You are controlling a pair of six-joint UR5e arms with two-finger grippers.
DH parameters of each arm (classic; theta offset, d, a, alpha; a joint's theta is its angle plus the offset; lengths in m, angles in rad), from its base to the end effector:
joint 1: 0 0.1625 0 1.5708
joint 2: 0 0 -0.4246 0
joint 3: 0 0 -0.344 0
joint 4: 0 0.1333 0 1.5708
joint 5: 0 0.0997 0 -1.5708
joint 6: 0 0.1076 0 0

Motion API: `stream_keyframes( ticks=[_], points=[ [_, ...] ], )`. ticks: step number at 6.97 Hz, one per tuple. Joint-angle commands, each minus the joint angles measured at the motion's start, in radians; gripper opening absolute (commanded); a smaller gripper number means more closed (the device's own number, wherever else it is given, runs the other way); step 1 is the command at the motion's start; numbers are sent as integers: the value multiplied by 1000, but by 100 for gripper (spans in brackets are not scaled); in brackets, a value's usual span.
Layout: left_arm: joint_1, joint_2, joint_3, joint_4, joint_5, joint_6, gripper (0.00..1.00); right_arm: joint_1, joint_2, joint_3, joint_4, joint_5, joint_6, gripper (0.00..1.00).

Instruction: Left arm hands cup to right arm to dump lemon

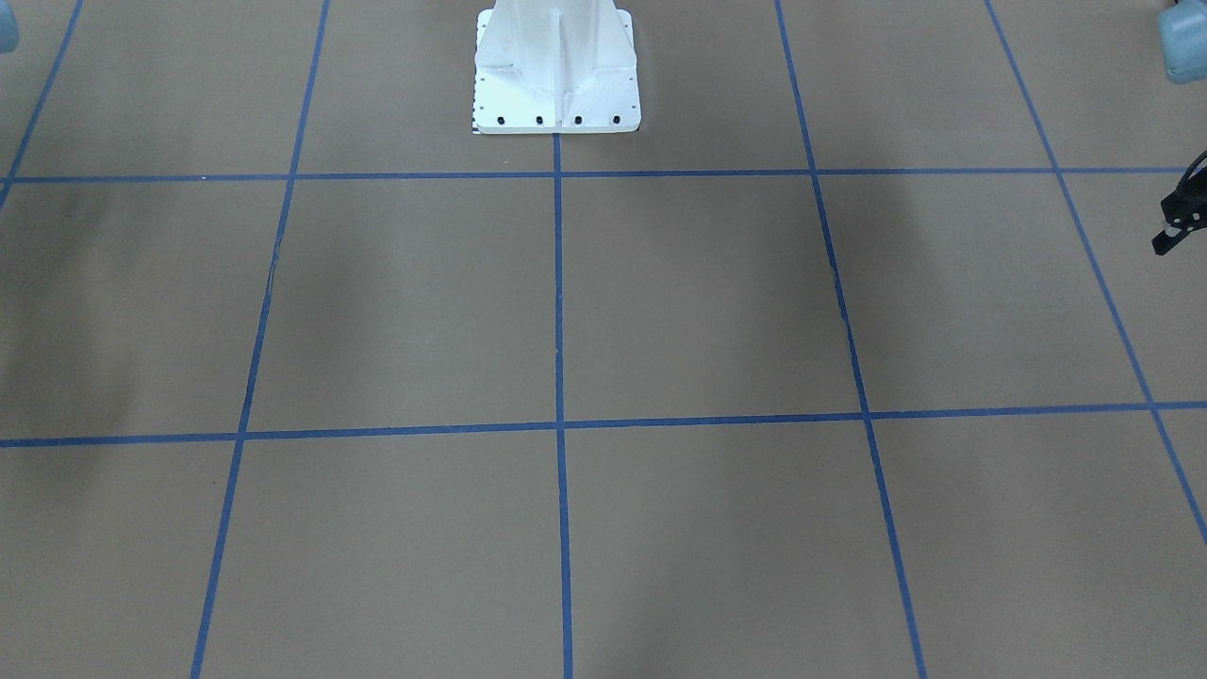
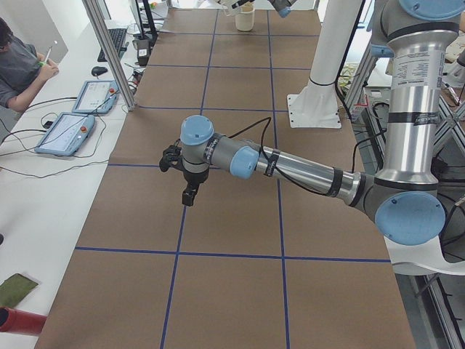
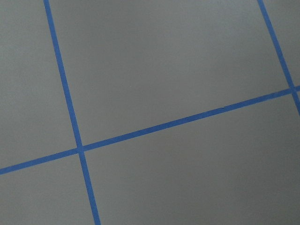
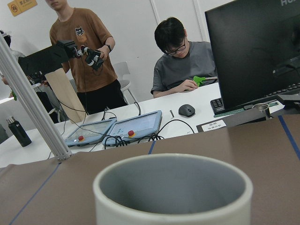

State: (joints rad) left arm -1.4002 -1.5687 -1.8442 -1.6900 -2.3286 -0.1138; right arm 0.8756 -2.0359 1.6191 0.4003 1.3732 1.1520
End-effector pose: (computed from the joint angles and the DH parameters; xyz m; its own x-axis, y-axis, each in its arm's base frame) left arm 0.0183 -0.4560 0.5292 0.6849 0.2752 -0.6747 -0.0797 0.9487 0.3060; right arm -0.0295 -0.2765 0.5833 0.3670 -0.1825 0.9121 -0.7985 0.4412 0.4096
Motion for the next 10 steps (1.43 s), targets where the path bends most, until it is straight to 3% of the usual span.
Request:
stream_keyframes(
  ticks=[1, 4, 6, 9, 10],
  points=[
    [0, 1, -7, 0, 0, -1, 100, 11, -53, -87, 176, 0, 249, 34],
    [0, 2, -26, 0, 0, -7, 100, 89, -132, -145, 277, 3, 514, 29],
    [0, 4, -36, 1, 0, -9, 100, 102, -112, -271, 430, 12, 680, 29],
    [0, 2, -36, 0, 0, -9, 100, 102, -31, -393, 567, 10, 1014, 29],
    [0, 2, -36, 0, 0, -9, 100, 102, -5, -444, 616, 10, 1035, 29]
  ],
)
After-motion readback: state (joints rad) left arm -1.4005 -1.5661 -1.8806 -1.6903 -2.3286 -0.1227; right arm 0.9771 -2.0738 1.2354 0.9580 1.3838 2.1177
